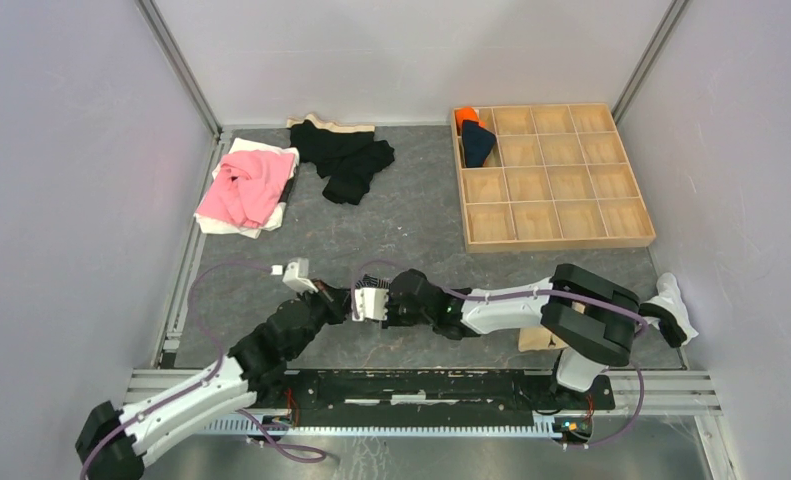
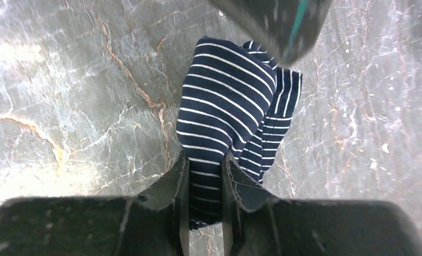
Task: Roll the underwear
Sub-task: Roll the underwear to the center of the board.
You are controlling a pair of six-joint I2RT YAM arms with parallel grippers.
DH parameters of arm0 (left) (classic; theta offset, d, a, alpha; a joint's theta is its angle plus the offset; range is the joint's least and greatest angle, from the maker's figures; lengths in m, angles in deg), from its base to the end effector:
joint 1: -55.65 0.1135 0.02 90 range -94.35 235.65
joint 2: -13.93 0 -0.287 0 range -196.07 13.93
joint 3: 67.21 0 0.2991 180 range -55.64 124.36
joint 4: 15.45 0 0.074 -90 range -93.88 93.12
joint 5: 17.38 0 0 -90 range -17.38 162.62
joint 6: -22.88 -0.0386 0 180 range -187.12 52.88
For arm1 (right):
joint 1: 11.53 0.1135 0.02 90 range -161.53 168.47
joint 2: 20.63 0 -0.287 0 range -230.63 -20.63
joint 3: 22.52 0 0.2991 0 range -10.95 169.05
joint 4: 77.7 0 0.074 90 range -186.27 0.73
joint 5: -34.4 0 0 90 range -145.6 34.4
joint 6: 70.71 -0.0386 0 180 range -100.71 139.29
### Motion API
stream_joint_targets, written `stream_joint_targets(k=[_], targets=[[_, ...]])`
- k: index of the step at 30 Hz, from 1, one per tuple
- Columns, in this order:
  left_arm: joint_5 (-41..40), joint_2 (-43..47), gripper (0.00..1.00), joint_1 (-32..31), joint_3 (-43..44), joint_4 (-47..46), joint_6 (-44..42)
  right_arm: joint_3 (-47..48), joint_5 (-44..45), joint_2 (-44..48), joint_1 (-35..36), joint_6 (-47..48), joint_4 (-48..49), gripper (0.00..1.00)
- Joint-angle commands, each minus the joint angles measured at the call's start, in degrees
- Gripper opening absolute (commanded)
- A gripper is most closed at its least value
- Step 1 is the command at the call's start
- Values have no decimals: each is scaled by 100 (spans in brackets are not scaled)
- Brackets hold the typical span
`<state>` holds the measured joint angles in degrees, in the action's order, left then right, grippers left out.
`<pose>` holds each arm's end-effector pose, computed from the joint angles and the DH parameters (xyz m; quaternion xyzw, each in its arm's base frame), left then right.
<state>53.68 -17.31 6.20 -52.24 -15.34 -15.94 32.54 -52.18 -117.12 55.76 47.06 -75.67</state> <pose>0.1186 -0.1193 0.1474 -0.1105 0.7881 -0.3707 0.4788 0.1425 0.3346 0.1293 -0.6580 0.6196 0.1190 0.4111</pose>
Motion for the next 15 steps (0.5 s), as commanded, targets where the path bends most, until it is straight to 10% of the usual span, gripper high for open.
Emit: stream_joint_targets(k=[1,15], targets=[[-735,1270,2,33,134,1796,352,73,-1667,-206,-389,-1199,-601,0],[365,1522,2,32,40,1436,-340,37,-3874,-778,-1358,-3417,-122,0]])
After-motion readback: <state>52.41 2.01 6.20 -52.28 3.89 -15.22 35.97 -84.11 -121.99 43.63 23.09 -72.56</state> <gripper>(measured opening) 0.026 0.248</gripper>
